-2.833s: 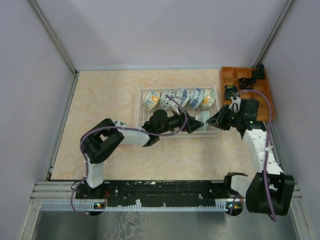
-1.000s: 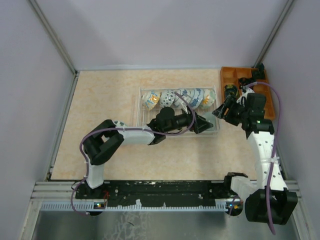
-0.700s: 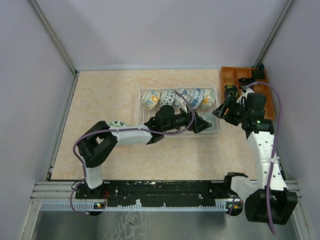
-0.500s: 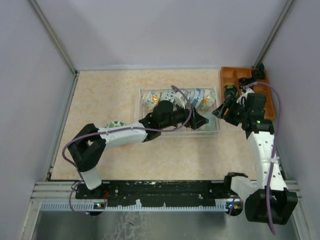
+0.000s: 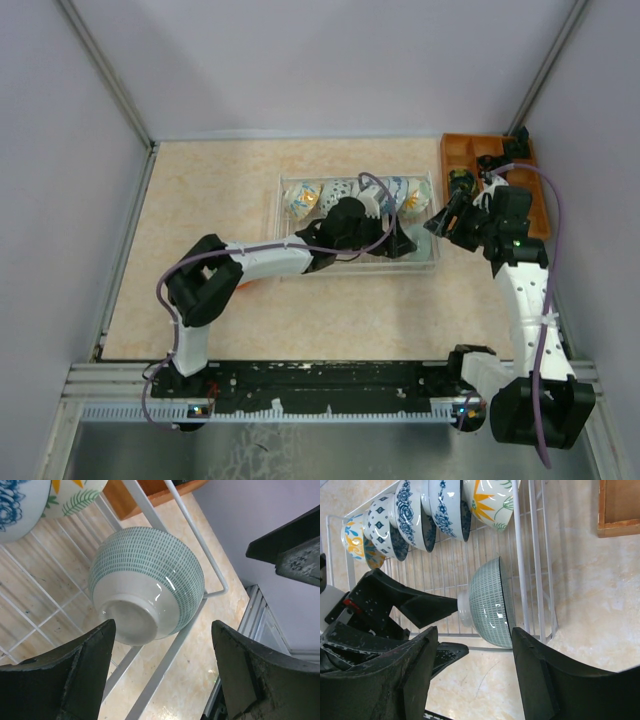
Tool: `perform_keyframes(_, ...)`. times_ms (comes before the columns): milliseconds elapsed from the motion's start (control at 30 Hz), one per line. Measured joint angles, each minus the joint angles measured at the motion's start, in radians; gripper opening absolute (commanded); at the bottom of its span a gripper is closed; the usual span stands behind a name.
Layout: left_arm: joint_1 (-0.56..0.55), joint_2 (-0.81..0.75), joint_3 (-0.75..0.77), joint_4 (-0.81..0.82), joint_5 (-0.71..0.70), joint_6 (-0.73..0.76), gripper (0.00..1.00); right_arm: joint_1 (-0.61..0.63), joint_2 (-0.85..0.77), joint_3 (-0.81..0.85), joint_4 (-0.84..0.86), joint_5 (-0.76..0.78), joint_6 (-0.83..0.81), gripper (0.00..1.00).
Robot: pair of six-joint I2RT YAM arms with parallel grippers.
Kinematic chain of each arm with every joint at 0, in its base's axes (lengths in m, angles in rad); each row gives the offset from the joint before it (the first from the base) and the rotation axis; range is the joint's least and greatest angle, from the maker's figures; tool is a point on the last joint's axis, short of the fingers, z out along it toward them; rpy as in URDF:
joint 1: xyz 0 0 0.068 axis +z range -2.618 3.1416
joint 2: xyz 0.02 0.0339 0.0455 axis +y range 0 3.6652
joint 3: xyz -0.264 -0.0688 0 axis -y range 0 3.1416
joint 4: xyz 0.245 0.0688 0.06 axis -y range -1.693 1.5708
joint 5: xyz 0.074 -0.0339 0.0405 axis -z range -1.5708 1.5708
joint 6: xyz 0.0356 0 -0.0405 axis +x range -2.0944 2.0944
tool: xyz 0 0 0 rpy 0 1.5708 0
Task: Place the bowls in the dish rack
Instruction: Adjust the bowl in the dish rack.
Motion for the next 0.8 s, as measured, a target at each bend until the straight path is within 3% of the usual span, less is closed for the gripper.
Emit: perform_keyframes(800,0.0,0.066,0.092,-0.005,0.034,-0.016,0.84,0.0,0.001,0.0,0.002,0.0,0.0,0.62)
